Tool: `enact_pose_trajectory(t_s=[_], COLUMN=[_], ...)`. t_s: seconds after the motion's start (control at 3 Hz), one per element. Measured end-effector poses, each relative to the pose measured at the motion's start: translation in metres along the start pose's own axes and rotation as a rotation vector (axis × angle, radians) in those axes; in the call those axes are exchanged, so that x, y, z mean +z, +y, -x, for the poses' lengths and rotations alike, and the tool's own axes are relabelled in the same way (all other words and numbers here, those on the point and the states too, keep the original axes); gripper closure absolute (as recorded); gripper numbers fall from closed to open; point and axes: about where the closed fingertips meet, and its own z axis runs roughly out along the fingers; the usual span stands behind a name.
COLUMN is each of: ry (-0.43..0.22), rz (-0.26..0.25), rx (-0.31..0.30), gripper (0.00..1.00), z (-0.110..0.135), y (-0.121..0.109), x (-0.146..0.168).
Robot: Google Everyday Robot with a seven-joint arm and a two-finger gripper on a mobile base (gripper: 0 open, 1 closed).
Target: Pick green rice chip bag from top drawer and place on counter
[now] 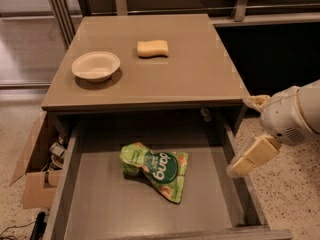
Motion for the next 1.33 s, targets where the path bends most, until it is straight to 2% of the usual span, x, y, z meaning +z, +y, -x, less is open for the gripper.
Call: enact_pose_trajectory(t_s=[0.33,0.67,1.0,1.33], ry=[-0.033,-0.094,-0.128,-0.163], rz=[0.011,0.037,0.045,0.097], rx=[0.051,0.140,0.184,0.204], gripper=[0.00,0.00,0.00,0.00], z=[0.004,0.010,0.013,0.024], y=[0.011,0.022,0.025,0.024], x=[0.025,0.086,0.120,0.201])
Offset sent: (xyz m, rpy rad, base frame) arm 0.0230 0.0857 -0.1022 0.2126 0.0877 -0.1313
